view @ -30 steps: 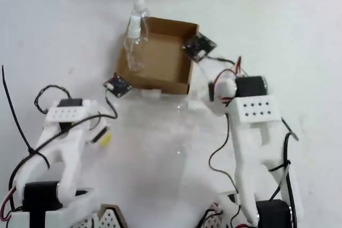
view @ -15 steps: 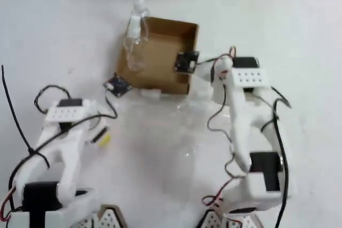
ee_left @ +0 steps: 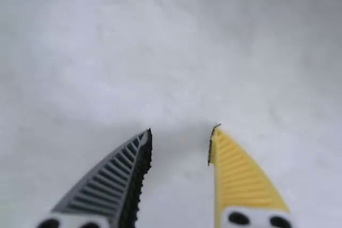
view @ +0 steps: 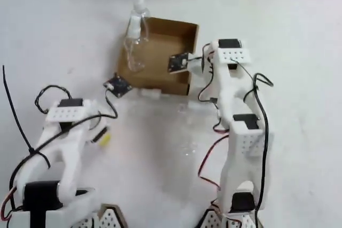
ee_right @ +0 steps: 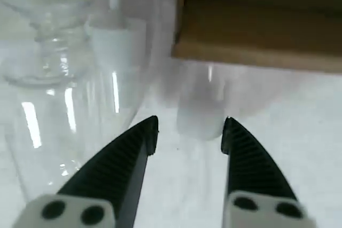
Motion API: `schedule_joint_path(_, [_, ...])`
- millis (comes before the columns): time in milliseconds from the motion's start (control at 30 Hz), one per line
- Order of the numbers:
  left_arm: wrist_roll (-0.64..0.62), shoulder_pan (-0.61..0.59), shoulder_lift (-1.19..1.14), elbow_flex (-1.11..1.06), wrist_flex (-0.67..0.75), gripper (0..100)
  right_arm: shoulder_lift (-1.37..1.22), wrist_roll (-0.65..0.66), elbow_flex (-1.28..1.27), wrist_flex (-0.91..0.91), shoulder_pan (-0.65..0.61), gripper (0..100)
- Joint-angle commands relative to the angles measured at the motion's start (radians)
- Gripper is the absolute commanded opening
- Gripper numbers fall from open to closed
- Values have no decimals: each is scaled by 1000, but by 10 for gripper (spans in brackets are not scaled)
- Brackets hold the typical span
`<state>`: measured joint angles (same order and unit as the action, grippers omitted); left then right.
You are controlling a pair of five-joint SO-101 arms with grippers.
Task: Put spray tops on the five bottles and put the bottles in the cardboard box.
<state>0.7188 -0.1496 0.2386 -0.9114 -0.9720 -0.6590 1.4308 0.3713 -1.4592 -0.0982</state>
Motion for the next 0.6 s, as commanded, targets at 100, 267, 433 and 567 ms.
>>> schedule_joint_path(100, [-11,-5,31,5,28,181,-62,3,138,-12,1,170])
schedule_joint_path(267, [-11,-5,31,5,28,181,-65,-110,203,-13,10,91])
schedule_joint_path(433, [-11,-5,31,5,28,181,-65,-244,292,-48,19,23])
schedule_joint_path(567, [-14,-5,31,3,28,181,-65,-342,419,-154,33,16])
